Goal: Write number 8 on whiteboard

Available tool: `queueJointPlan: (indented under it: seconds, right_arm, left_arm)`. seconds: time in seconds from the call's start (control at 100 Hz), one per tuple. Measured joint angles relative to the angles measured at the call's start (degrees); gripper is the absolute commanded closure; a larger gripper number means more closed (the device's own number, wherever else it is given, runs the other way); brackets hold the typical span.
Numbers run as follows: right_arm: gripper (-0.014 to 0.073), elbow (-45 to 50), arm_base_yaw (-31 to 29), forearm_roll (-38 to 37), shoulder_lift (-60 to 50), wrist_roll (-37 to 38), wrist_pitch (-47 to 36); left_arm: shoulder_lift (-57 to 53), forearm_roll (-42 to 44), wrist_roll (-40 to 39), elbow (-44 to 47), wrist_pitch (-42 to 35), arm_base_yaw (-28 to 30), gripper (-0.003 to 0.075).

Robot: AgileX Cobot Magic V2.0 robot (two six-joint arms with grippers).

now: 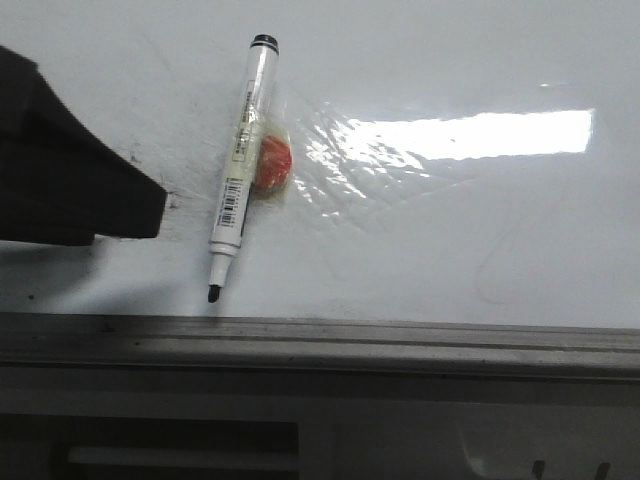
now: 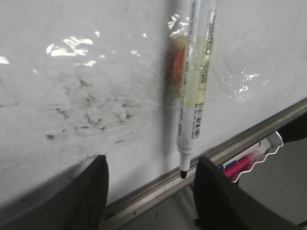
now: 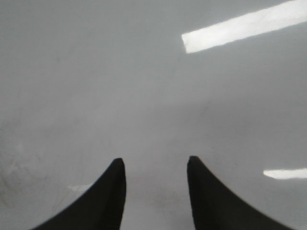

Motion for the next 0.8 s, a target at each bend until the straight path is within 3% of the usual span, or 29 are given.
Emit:
queueJointPlan:
  seconds: [0.23, 0.8]
  right_arm:
    - [0.0213, 0.0, 0.0, 0.0, 0.0, 0.0, 0.0]
    - [0.0208, 0.0, 0.0, 0.0, 0.0, 0.0, 0.0]
  left_arm:
    - [4.46, -0.58, 0.0, -4.39, -1.17, -1.62, 0.0351]
    - [10.18, -2.28, 0.0, -5.81, -1.29, -1.87, 0.0352]
